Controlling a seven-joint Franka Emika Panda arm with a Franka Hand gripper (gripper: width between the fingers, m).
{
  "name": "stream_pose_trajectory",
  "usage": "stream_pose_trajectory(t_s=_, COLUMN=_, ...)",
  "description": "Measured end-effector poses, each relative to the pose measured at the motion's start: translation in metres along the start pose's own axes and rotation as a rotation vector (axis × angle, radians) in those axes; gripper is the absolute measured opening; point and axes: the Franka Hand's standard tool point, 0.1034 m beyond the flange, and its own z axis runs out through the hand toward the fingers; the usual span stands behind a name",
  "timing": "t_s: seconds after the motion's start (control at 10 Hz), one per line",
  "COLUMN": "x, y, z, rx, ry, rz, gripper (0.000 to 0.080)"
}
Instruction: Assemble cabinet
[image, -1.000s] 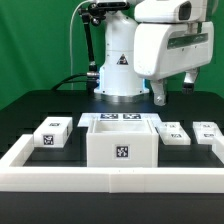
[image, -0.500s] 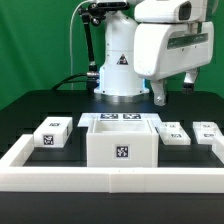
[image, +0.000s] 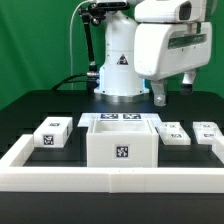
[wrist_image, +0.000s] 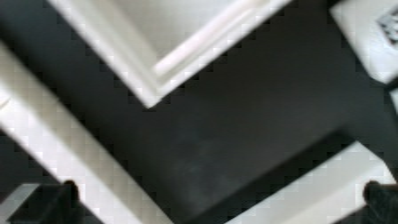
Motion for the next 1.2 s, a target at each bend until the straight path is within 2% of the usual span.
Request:
stream_pose_trajectory(t_s=0.1, x=-0.006, y=-0.001, z=0.000, rx=-0.015, ry=0.001, rz=-0.027, gripper=0.0798)
stream_pose_trajectory(t_s=0.2, x=-0.011, y=0.000, z=0.002, rx=-0.013, ry=-0.002, rz=-0.045, gripper=0.0798)
stream_pose_trajectory(t_s=0.6, x=-0.012, y=-0.001, z=0.003, rx=-0.013, ry=-0.003, rz=-0.066, gripper=0.0798)
stream_pose_trajectory(t_s=0.7, x=-0.018, y=-0.001, z=0.006, rx=-0.032, ry=0.006, rz=-0.191, gripper=0.0798)
stream_pose_trajectory(t_s=0.8, x=-0.022, y=-0.004, z=0.008, rx=-0.032, ry=-0.006, rz=-0.278, gripper=0.0798)
stream_pose_trajectory(t_s=0.9, x=-0.026, y=-0.004, z=0.005, rx=-0.042, ry=-0.033, rz=-0.450, gripper=0.0798)
stream_pose_trajectory(t_s=1.2, x=-0.027, y=-0.004, z=0.006, rx=-0.040, ry=-0.033, rz=-0.440, gripper=0.0798)
